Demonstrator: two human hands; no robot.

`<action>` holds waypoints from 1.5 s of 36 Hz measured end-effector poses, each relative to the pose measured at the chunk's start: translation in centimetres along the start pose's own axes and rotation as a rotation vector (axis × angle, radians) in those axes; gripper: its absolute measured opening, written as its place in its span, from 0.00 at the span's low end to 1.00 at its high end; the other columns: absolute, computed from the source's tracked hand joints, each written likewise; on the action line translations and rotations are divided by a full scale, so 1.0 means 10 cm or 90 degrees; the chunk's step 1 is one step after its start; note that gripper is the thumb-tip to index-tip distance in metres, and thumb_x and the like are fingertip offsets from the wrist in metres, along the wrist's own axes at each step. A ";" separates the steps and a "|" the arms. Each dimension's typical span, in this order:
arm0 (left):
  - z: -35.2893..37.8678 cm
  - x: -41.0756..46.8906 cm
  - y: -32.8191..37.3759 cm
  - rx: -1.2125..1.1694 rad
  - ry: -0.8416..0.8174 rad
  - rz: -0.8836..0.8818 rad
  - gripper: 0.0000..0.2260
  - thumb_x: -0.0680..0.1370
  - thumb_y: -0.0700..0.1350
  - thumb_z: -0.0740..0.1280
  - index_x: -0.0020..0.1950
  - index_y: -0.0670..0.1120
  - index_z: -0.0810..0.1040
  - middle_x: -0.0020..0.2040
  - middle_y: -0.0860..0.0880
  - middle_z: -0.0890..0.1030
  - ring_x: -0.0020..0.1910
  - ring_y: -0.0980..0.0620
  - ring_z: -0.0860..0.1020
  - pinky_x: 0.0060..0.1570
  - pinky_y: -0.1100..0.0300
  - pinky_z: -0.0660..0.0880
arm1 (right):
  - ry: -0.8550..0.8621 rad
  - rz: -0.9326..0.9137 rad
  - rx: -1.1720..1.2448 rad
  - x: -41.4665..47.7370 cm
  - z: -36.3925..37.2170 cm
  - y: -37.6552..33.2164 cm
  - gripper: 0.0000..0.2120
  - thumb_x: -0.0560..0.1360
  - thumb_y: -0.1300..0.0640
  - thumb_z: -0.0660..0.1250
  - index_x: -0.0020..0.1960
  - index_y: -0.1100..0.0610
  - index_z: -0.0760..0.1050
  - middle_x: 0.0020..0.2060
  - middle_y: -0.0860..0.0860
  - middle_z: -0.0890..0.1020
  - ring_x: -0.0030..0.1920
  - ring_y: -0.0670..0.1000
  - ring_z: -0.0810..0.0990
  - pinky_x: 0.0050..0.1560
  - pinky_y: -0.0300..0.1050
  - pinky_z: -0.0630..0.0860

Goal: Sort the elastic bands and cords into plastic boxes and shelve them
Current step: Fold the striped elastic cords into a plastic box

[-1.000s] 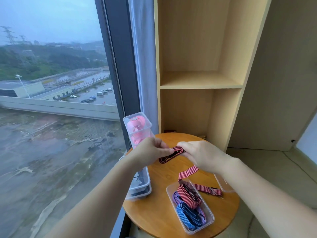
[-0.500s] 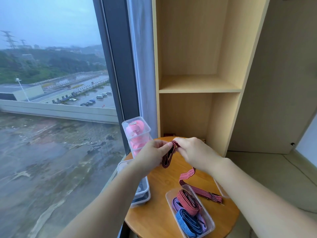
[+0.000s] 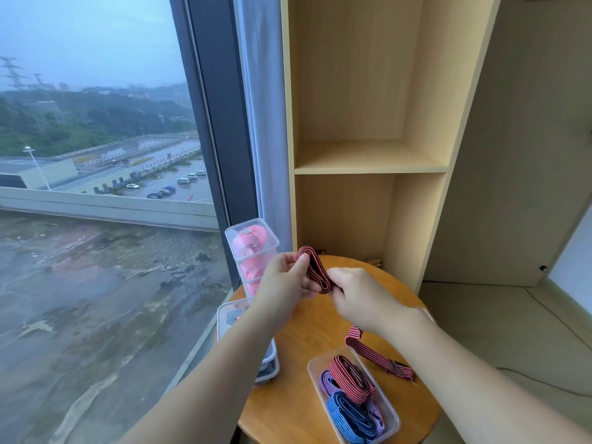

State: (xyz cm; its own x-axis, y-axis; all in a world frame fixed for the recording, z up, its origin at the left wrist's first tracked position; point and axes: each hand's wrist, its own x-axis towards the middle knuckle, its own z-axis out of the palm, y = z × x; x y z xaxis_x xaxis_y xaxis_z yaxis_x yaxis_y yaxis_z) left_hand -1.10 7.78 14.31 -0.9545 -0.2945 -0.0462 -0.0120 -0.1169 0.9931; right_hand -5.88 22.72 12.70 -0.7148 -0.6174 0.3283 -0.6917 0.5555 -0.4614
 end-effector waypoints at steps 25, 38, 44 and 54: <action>-0.38 -0.01 -0.02 0.199 -0.058 0.004 0.11 0.76 0.45 0.73 0.37 0.43 0.75 0.25 0.49 0.71 0.21 0.57 0.65 0.22 0.67 0.63 | 0.005 -0.091 -0.061 -0.06 -0.21 0.09 0.09 0.82 0.54 0.61 0.57 0.58 0.76 0.46 0.51 0.81 0.44 0.50 0.78 0.45 0.51 0.77; -0.28 0.02 0.14 0.416 -0.196 0.022 0.14 0.74 0.61 0.70 0.55 0.55 0.83 0.45 0.55 0.85 0.45 0.56 0.82 0.43 0.64 0.77 | -0.042 -0.159 -0.135 -0.05 -0.22 -0.04 0.15 0.82 0.52 0.59 0.66 0.58 0.72 0.54 0.55 0.81 0.52 0.55 0.79 0.49 0.54 0.78; -0.23 0.01 0.08 0.337 -0.170 0.037 0.09 0.78 0.57 0.67 0.47 0.53 0.83 0.33 0.58 0.82 0.31 0.61 0.78 0.33 0.66 0.72 | 0.012 -0.134 -0.046 -0.04 -0.25 -0.06 0.13 0.81 0.56 0.63 0.64 0.59 0.76 0.50 0.54 0.83 0.48 0.52 0.80 0.48 0.50 0.78; -0.09 0.01 0.01 0.069 -0.021 0.079 0.10 0.81 0.49 0.64 0.46 0.45 0.80 0.28 0.50 0.76 0.27 0.56 0.74 0.29 0.63 0.73 | 0.064 -0.058 0.003 -0.03 -0.14 -0.10 0.08 0.77 0.65 0.62 0.40 0.63 0.73 0.34 0.53 0.76 0.36 0.52 0.72 0.37 0.51 0.71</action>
State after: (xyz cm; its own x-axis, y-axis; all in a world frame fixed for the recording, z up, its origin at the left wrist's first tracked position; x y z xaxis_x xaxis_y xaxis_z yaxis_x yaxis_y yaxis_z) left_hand -0.95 6.88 14.29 -0.9598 -0.2691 0.0792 0.0760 0.0221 0.9969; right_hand -5.11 23.19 14.20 -0.6559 -0.6060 0.4500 -0.7539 0.4969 -0.4298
